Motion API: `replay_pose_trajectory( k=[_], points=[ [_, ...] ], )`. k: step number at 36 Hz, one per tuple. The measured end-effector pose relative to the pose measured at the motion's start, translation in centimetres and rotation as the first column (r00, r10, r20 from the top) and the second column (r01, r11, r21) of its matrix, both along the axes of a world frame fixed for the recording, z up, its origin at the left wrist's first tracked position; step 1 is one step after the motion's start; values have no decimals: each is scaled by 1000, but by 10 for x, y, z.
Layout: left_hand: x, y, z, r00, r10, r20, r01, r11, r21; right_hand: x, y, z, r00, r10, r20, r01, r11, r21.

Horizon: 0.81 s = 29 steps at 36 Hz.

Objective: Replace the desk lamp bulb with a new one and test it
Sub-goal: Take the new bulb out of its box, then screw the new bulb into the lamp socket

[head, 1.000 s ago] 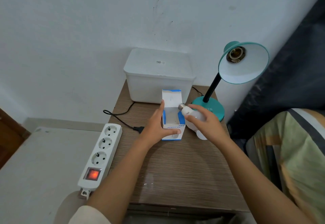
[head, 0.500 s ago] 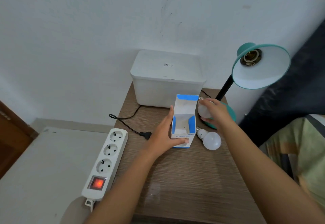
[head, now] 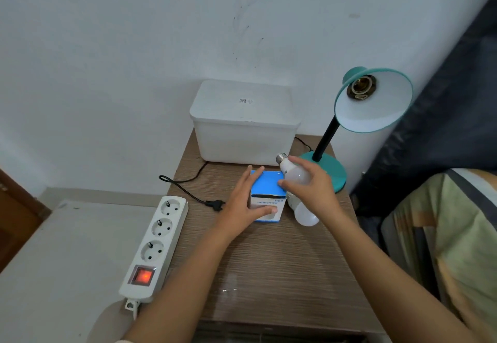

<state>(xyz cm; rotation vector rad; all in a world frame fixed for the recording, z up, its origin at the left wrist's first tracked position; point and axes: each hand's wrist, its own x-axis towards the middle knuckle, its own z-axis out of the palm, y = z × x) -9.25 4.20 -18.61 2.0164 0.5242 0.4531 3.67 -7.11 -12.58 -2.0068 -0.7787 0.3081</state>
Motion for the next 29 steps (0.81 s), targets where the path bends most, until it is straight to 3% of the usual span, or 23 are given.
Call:
replay_pose_trajectory(
  k=[13,22,29],
  points=[
    [1,0,-1,1000,4,-2,-4,998,66,-16,-3,-9,985,-39,166,34,999,30],
    [0,2,3,1000,-6,-17,8,996,90,-21,5,-13,980,-83,179,76,996,46],
    [0,1,6,996,-4,-86,13,995,96,-16,0,-7,990,-28,141,31,999,-20]
  ],
)
